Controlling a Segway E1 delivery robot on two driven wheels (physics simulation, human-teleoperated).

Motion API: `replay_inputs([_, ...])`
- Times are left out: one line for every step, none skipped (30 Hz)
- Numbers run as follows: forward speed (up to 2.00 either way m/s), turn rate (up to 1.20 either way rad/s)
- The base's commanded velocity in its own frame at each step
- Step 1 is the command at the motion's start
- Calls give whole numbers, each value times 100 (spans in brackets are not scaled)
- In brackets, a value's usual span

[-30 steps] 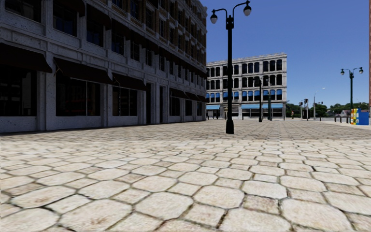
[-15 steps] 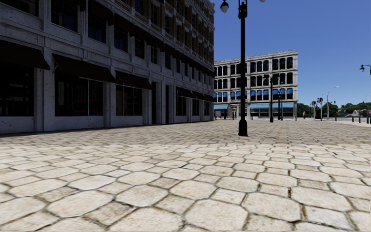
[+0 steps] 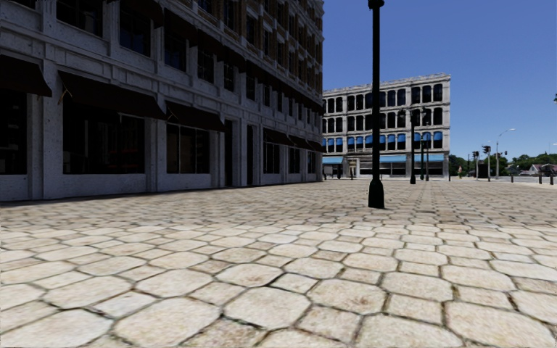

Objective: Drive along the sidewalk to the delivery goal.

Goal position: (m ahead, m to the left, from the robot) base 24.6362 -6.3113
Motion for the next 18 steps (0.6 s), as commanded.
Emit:
replay_inputs([175, 0])
replay_inputs([175, 0])
replay_inputs([175, 0])
replay_inputs([175, 0])
replay_inputs([175, 0])
replay_inputs([175, 0])
replay_inputs([175, 0])
replay_inputs([175, 0])
replay_inputs([175, 0])
replay_inputs([175, 0])
replay_inputs([175, 0])
replay_inputs([175, 0])
replay_inputs([175, 0])
replay_inputs([175, 0])
replay_inputs([175, 0])
replay_inputs([175, 0])
replay_inputs([175, 0])
replay_inputs([175, 0])
